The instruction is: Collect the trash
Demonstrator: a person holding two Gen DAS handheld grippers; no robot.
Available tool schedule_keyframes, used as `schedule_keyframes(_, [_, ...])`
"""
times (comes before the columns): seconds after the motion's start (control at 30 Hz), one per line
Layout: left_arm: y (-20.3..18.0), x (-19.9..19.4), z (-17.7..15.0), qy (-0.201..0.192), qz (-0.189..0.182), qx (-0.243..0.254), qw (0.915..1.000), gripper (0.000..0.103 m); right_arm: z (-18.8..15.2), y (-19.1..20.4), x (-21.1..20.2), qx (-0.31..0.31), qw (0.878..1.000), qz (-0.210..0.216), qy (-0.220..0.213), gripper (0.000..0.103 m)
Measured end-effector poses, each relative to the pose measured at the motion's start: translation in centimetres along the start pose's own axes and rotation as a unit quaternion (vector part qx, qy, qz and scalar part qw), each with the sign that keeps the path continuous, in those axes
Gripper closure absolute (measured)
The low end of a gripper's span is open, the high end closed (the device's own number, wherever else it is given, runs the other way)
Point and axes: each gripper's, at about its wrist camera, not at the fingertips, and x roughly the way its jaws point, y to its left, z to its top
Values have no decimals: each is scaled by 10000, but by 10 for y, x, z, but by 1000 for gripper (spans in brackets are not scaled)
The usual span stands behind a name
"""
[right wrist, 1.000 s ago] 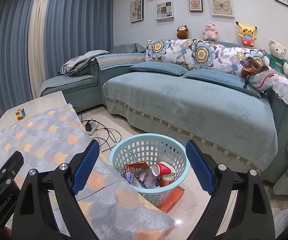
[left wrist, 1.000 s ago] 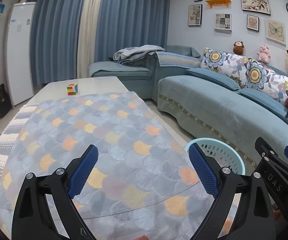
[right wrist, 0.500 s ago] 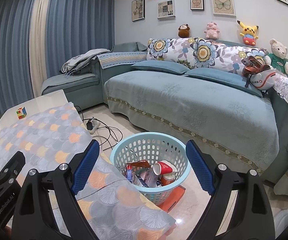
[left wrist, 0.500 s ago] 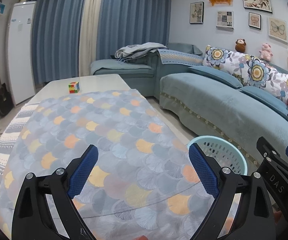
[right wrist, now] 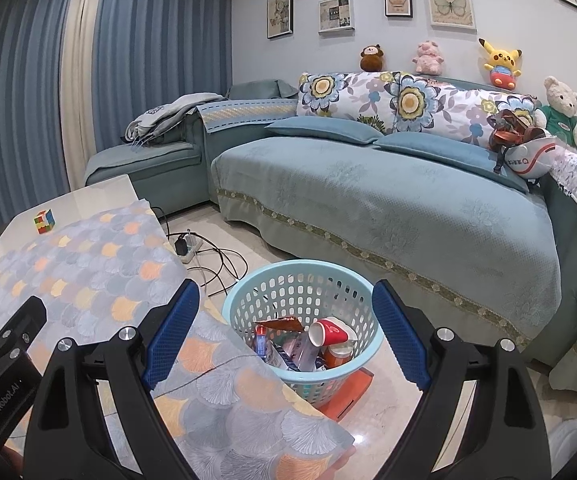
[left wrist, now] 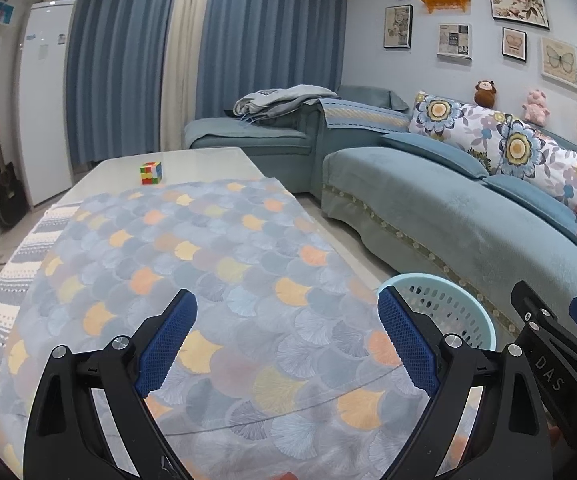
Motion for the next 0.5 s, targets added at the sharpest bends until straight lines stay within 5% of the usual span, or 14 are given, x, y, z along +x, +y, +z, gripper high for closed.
schedule_keyframes(0.5, [3,0,1,2,3,15,10000,13,-1,1,2,-34,10000,12,33,19])
